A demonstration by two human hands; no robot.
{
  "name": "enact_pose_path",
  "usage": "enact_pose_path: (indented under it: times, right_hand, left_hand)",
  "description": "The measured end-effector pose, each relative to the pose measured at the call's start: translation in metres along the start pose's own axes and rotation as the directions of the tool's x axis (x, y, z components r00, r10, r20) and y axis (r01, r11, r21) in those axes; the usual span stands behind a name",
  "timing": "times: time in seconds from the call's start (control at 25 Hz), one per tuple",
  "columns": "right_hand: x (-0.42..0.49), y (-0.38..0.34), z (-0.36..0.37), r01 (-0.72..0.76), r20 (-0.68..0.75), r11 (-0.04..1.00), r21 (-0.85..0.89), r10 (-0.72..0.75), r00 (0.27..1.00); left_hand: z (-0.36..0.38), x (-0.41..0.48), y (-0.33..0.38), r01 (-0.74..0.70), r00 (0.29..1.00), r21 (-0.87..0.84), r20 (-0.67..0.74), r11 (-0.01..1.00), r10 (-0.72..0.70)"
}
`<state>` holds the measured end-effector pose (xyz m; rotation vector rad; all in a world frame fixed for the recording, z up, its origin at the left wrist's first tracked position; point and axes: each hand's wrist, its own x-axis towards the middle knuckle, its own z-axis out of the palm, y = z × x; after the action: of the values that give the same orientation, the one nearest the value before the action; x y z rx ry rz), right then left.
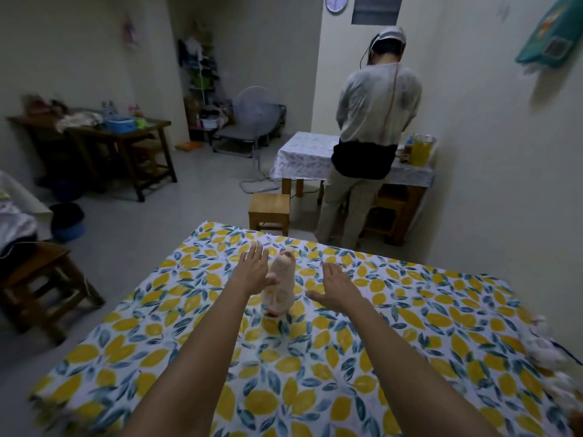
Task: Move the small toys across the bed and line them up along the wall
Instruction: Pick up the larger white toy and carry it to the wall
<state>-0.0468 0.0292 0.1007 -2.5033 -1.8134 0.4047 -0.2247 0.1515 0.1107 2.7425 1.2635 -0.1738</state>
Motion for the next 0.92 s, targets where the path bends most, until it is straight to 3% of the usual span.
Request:
enact_pose_path:
  times: [0.16,0.28,0.44,0.52,0.68,0.92]
  right_hand:
    - [0.035,-0.023,0.038,-0.010,0.004,0.996,0.091,0.010,1.000]
    - [0.068,-0.035,0.070,-0.060,0.042,0.961,0.269,0.050,0.998]
    - [0.096,-0.041,0.095,-0.102,-0.013,0.796,0.597,0.137,0.991]
    - [0.099,-0.040,0.094,-0.116,-0.034,0.746,0.656,0.182,0.983]
    - [0.098,-0.016,0.069,-0.139,-0.086,0.679,0.721,0.287,0.954]
    - [0.061,0.105,0.011,-0.188,-0.194,0.627,0.756,0.489,0.850]
  left_hand:
    - [0.046,0.015,-0.035,-0.015,0.995,-0.294,0.092,0.956,0.043]
    - [0.087,0.046,-0.052,-0.027,0.988,-0.541,0.114,0.841,0.105]
    - [0.118,0.077,-0.058,-0.056,0.986,-0.778,0.054,0.626,0.156]
    - [0.116,0.087,-0.057,-0.073,0.981,-0.825,0.040,0.560,0.188]
    - [0.089,0.115,-0.030,-0.142,0.952,-0.838,0.030,0.527,0.303]
    - [0.040,0.173,0.106,-0.317,0.872,-0.780,-0.016,0.540,0.489]
